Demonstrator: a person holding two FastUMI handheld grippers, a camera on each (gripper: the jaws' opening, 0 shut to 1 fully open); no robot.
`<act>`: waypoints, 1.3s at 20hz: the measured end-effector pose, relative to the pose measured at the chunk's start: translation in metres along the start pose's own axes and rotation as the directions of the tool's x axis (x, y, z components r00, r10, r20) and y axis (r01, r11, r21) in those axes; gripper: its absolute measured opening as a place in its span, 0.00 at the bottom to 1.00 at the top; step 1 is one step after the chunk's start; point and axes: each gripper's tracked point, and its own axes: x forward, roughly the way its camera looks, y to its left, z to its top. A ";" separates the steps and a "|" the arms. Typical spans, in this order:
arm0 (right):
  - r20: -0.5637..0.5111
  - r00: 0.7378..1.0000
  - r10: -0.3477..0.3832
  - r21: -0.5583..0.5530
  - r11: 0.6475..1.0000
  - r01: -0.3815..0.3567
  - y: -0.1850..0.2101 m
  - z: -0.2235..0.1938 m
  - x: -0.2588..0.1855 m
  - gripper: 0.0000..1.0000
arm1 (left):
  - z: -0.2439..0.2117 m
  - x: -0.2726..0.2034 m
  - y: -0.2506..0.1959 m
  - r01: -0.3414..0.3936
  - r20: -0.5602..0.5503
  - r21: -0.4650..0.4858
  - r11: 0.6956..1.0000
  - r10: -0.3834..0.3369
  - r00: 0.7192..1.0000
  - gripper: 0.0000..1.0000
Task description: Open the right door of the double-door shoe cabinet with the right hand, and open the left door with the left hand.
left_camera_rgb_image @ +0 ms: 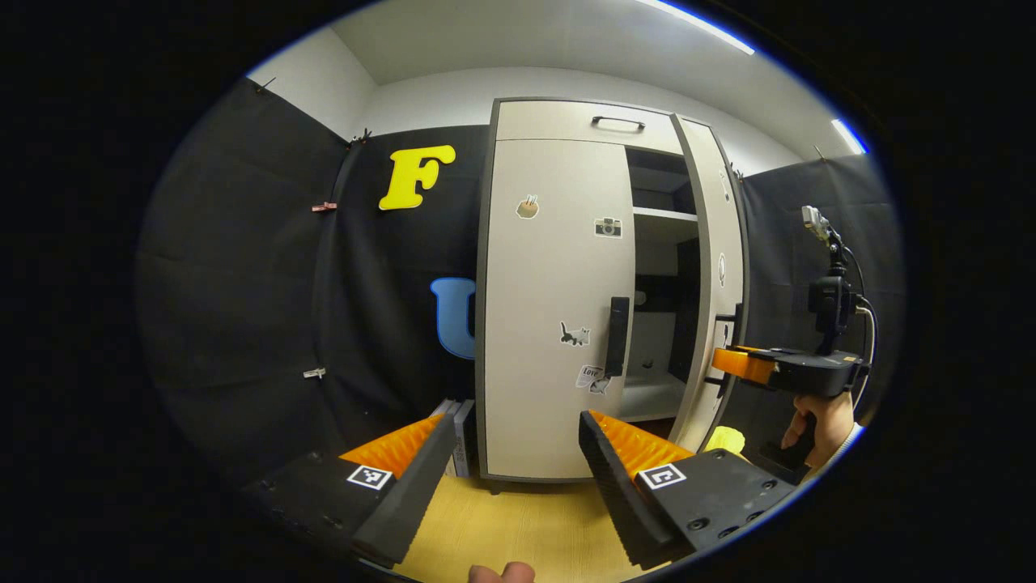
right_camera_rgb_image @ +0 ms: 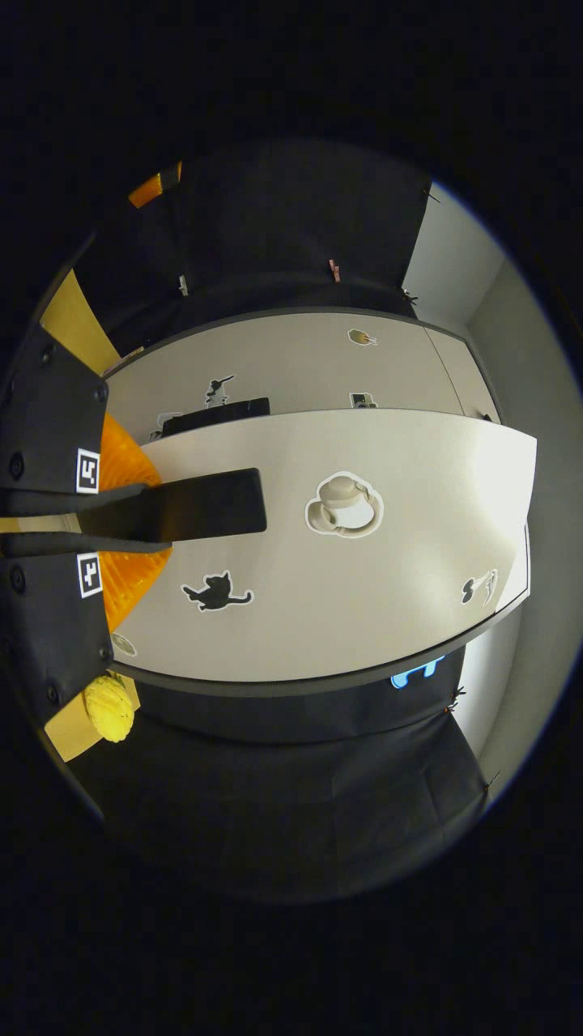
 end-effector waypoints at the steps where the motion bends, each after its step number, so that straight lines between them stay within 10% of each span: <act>1: 0.005 1.000 0.001 0.003 1.000 -0.001 -0.004 -0.001 -0.005 0.12 | -0.001 0.000 -0.003 0.004 0.000 -0.001 1.000 -0.004 1.000 0.95; 26: -0.029 0.997 -0.069 -0.001 0.998 0.069 -0.086 0.010 -0.048 0.19 | 0.004 0.014 -0.124 0.141 -0.001 0.024 0.990 -0.141 0.990 0.95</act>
